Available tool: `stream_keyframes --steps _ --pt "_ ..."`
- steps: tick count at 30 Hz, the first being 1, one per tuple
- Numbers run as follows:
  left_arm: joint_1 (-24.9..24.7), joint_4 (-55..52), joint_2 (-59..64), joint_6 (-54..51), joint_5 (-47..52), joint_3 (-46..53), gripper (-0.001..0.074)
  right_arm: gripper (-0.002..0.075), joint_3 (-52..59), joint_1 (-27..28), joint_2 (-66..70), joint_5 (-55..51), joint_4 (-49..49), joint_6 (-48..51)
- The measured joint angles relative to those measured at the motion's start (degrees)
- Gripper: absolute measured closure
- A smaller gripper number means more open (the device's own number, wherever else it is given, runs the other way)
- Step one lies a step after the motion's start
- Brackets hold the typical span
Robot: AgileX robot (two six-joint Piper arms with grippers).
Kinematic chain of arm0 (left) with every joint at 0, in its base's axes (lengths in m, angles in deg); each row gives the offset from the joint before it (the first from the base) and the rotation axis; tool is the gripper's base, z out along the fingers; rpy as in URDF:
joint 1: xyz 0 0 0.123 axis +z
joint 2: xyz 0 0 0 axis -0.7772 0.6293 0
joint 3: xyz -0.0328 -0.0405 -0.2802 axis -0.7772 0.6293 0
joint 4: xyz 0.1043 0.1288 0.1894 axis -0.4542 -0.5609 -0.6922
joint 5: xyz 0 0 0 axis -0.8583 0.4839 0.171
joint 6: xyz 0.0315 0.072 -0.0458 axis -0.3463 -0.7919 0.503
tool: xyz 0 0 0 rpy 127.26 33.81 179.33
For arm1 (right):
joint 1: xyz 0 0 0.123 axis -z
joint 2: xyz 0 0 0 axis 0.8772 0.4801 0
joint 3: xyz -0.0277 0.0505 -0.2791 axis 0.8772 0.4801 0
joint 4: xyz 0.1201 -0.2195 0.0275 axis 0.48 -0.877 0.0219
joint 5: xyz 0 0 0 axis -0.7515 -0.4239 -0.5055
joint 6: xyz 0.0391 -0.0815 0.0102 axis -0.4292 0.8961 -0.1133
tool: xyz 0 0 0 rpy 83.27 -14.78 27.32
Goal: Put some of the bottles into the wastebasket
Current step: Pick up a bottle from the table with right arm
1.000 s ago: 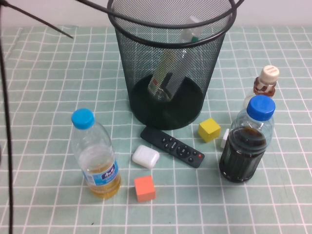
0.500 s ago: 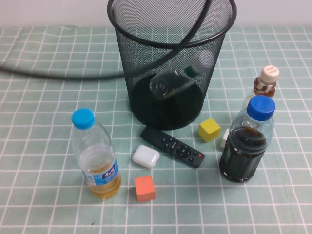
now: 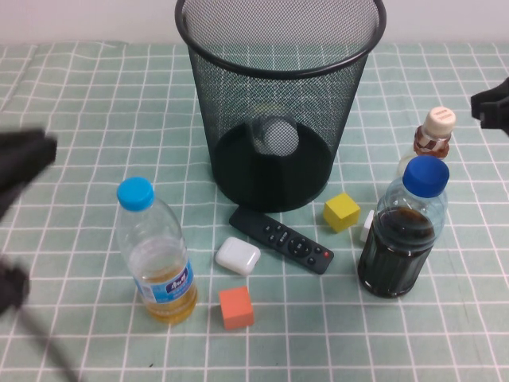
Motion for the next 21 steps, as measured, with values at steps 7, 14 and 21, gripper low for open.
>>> stream_keyframes --steps 7,14,21 --pt "0.0 3.67 -17.86 0.0 -16.73 25.61 0.0738 0.0248 0.0 -0.86 5.7 6.56 0.73 3.68" --pt "0.0 4.01 -24.91 0.0 -33.78 40.66 0.0738 0.0218 0.0 -2.67 12.87 13.81 1.5 6.3" --pt "0.0 4.23 -25.21 0.2 -32.9 45.28 0.0739 0.0243 0.0 -2.76 19.16 16.29 3.0 6.52"
